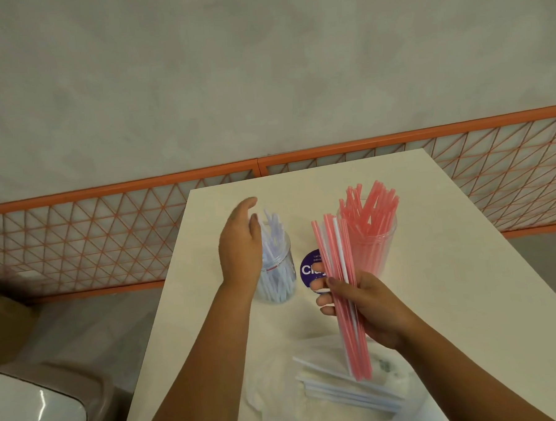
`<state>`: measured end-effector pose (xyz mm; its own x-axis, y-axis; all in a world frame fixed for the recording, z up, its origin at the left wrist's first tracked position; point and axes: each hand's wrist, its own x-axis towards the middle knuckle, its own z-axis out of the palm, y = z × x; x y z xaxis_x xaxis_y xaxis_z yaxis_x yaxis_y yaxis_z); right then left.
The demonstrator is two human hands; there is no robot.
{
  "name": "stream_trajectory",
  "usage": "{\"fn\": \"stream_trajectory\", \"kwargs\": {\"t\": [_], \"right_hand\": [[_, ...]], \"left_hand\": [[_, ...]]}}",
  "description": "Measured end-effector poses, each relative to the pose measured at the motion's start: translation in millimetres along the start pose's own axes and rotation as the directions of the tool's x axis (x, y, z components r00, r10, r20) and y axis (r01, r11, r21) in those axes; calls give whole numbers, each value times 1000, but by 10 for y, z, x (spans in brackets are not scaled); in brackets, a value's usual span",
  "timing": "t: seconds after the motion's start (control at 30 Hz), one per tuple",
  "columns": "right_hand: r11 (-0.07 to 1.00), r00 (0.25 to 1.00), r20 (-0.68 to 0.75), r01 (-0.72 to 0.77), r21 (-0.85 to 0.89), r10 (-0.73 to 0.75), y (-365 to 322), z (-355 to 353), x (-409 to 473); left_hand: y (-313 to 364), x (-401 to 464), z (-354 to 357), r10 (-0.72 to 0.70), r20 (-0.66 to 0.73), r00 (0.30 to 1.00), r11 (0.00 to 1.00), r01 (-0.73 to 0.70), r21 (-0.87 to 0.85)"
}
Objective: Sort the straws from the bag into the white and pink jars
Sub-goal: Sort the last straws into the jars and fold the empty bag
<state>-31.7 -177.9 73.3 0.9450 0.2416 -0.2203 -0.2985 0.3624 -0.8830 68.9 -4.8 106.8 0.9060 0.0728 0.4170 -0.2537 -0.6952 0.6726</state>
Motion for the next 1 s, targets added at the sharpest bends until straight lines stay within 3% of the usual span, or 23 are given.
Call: {"fn": "stream_trajectory", "kwargs": {"t": [0.07,0.13,0.2,0.27,0.33,0.4,0.47,0.53,0.6,0.8,1.0], "right_hand": [[1000,1000,0,1,7,-1,-5,15,-20],[1000,1000,3,2,11,-2,-19,37,-42],[1000,1000,5,4,11,-4,-31,53,-63],[1000,1000,1,11,16,-11,-46,71,-88],[1000,1000,-11,22,21,-22,-56,75,-103],[999,999,-16,32,21,-31,-66,77,-118],[999,999,-16,39,8,-39,-73,80,-137],[999,999,-13,46,-22,-46,-83,91,-161],[998,999,1,46,-41,-46,-83,99,-192],[997,999,48,15,-77,-11,-51,86,-255],[984,995,93,-16,-176,33,12,12,-305]], "left_hand": [[-40,-13,22,-33,217,976,987,-1,158],[-42,-9,29,-91,409,908,899,-101,426],[0,-13,18,-75,412,908,865,-147,480],[132,-83,-32,21,243,970,969,-80,236],[325,-195,-66,71,104,992,994,-62,-91],[510,-305,-97,41,152,988,955,6,-295],[616,-374,-86,-21,340,940,926,147,-349],[652,-421,-57,-77,552,830,894,302,-330],[645,-482,-54,-105,642,759,830,422,-364],[588,-532,-78,-197,617,762,692,554,-463],[629,-404,-213,-255,441,860,612,497,-615]]}}
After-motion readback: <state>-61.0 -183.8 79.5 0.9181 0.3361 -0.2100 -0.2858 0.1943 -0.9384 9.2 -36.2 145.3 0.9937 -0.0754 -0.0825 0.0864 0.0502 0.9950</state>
